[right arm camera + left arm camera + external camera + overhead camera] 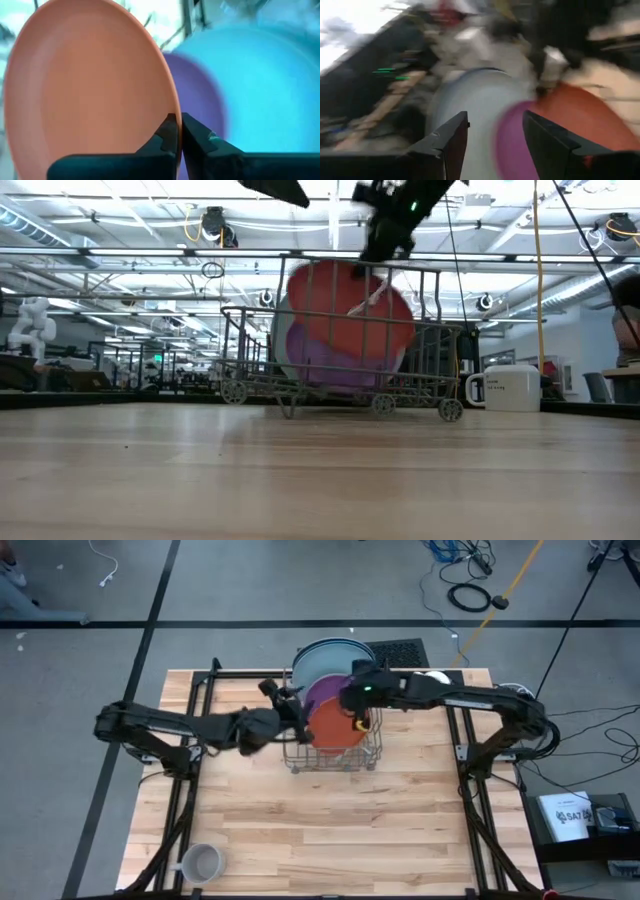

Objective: Sort dishes
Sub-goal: Put the orange plate into the dish rack

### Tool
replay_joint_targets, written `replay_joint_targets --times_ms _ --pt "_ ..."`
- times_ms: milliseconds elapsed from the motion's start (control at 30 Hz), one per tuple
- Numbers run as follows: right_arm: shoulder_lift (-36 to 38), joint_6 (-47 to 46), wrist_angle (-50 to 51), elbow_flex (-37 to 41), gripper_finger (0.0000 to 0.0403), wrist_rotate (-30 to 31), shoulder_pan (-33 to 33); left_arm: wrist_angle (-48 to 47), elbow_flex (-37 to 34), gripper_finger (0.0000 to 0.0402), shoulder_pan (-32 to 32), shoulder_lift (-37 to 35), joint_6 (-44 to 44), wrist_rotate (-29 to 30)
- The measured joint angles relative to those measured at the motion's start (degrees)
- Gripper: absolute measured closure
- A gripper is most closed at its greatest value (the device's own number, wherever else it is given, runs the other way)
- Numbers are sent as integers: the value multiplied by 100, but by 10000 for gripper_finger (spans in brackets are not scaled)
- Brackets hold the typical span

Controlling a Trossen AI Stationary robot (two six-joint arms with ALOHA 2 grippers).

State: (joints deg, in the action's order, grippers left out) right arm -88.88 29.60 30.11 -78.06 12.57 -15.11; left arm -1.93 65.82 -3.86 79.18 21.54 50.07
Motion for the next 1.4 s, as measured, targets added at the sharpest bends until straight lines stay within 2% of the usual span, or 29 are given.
replay_joint_targets --times_ms 67,133,300,433,567,700,833,933,1100,1167,1267,1400 --pt "318 -24 -60 0 401 -51 19 -616 0 211 173 -195 -117 -880" --pt "593 -30 -124 0 401 -229 21 -989 0 211 271 -282 325 -1237" --pt "1141 -263 -284 -2 401 -1149 -253 -1031 -2 211 254 -318 2502 -1170" --pt "1293 -454 -241 -2 402 -1458 -487 -204 -2 211 114 -333 3869 -913" --pt "1338 -747 -271 -2 402 -2297 -758 511 -2 211 -69 -473 5304 -891" --pt "1346 -1147 -409 -2 402 -3054 -1068 751 -2 210 -169 -621 6398 -1212" --pt "1348 -1616 -480 -2 402 -4063 -1389 578 0 210 -232 -614 6598 -1358" --pt "1302 -1846 -374 -4 402 -4523 -1550 587 -2 210 -326 -615 6542 -1477" --pt "1077 -2028 18 -4 403 -4741 -1705 512 181 210 -469 -605 6135 -1855" --pt "944 -2064 52 -4 403 -4819 -1710 249 280 210 -465 -560 5951 -1867" --pt "765 -2195 -30 -4 403 -5289 -1708 -409 338 210 -434 -420 5660 -1908" --pt "566 -2331 -74 -4 403 -5522 -1707 -492 369 210 -436 -344 5571 -1957"
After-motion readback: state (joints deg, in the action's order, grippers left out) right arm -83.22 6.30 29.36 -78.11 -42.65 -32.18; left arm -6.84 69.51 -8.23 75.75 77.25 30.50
